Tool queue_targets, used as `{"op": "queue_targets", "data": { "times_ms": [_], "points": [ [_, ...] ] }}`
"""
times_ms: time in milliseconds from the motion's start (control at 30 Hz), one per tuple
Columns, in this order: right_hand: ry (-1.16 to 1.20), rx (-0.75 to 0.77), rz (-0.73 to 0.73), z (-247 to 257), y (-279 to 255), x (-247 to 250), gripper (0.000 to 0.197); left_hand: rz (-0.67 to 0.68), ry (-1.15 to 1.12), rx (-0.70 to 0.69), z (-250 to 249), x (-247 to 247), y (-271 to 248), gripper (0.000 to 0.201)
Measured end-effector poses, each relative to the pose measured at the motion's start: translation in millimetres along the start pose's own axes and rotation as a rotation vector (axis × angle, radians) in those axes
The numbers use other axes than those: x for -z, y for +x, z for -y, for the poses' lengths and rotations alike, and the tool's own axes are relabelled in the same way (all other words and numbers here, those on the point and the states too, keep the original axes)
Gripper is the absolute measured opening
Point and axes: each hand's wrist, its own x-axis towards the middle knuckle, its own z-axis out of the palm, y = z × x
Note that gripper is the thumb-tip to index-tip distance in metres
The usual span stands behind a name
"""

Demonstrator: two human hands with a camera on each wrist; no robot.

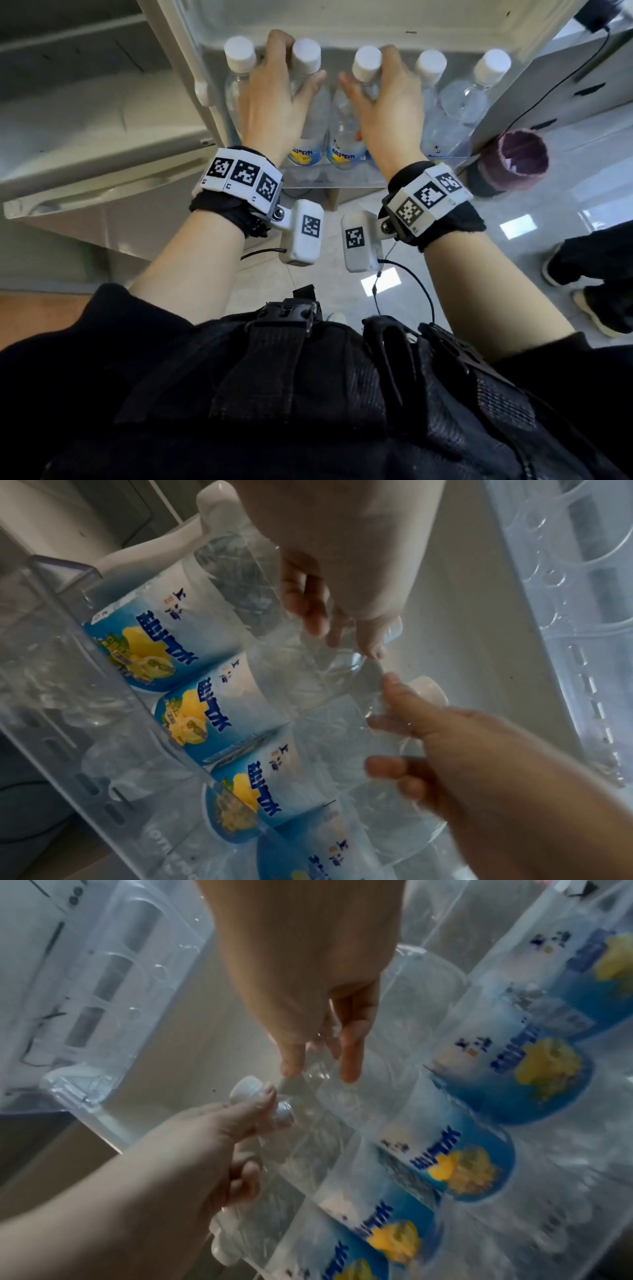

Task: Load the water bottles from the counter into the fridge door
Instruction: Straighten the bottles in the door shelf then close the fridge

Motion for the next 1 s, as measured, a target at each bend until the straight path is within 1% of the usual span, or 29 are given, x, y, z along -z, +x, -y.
{"op": "queue_targets", "data": {
  "times_ms": [100, 200, 267, 400, 467, 500, 567, 633, 667, 700, 733, 767, 833, 900, 967, 1000],
  "points": [
    [0.016, 0.002, 0.108, -3.8, 11.2, 7.0, 0.041, -0.052, 0.114, -0.041, -4.0, -0.9, -5.5, 0.042],
    [0.024, 0.025, 0.186, -6.4, 16.8, 15.1, 0.039, -0.093, 0.123, -0.041, -6.9, -1.9, -8.5, 0.044],
    [0.028, 0.028, 0.204, -6.6, 16.3, 17.3, 0.038, -0.095, 0.112, -0.027, -6.9, -1.8, -9.2, 0.044],
    [0.049, 0.032, 0.182, -7.7, 11.6, 16.6, 0.042, -0.119, 0.038, -0.003, -7.4, -2.7, -14.2, 0.044],
    [0.061, 0.035, 0.139, -7.3, 6.5, 17.5, 0.044, -0.141, 0.009, 0.002, -7.5, -0.1, -17.6, 0.045],
    [0.1, 0.046, 0.095, -6.2, 3.2, 19.1, 0.045, -0.178, -0.014, -0.006, -5.7, 3.4, -19.8, 0.043],
    [0.186, 0.104, -0.042, -2.1, -3.4, 21.5, 0.043, -0.323, -0.059, -0.008, -0.6, 14.3, -25.9, 0.038],
    [0.214, 0.191, -0.176, 3.4, -9.4, 17.9, 0.033, -0.47, -0.072, 0.018, 6.5, 27.6, -32.4, 0.034],
    [0.227, 0.232, -0.215, 8.2, -12.6, 14.9, 0.027, -0.503, -0.078, 0.042, 11.9, 33.4, -33.5, 0.035],
    [0.234, 0.266, -0.228, 14.0, -16.0, 11.6, 0.023, -0.508, -0.084, 0.076, 17.3, 38.3, -32.8, 0.038],
    [0.23, 0.3, -0.225, 19.3, -19.7, 7.0, 0.02, -0.48, -0.084, 0.116, 22.5, 42.2, -29.5, 0.041],
    [0.215, 0.325, -0.204, 24.8, -23.6, 1.6, 0.019, -0.421, -0.078, 0.143, 27.7, 44.8, -25.2, 0.044],
    [0.188, 0.34, -0.117, 35.7, -29.7, -9.7, 0.021, -0.26, -0.084, 0.138, 36.4, 45.7, -16.5, 0.048],
    [0.143, 0.301, -0.026, 45.4, -31.9, -19.9, 0.033, -0.117, -0.118, 0.13, 37.5, 45.6, -10.5, 0.049],
    [0.05, 0.26, 0.032, 50.2, -30.6, -26.8, 0.044, -0.041, -0.128, 0.12, 38.5, 44.3, -5.4, 0.046],
    [0.013, 0.24, 0.039, 52.7, -29.6, -31.1, 0.045, -0.011, -0.125, 0.106, 40.9, 44.9, -2.1, 0.045]
  ]
}}
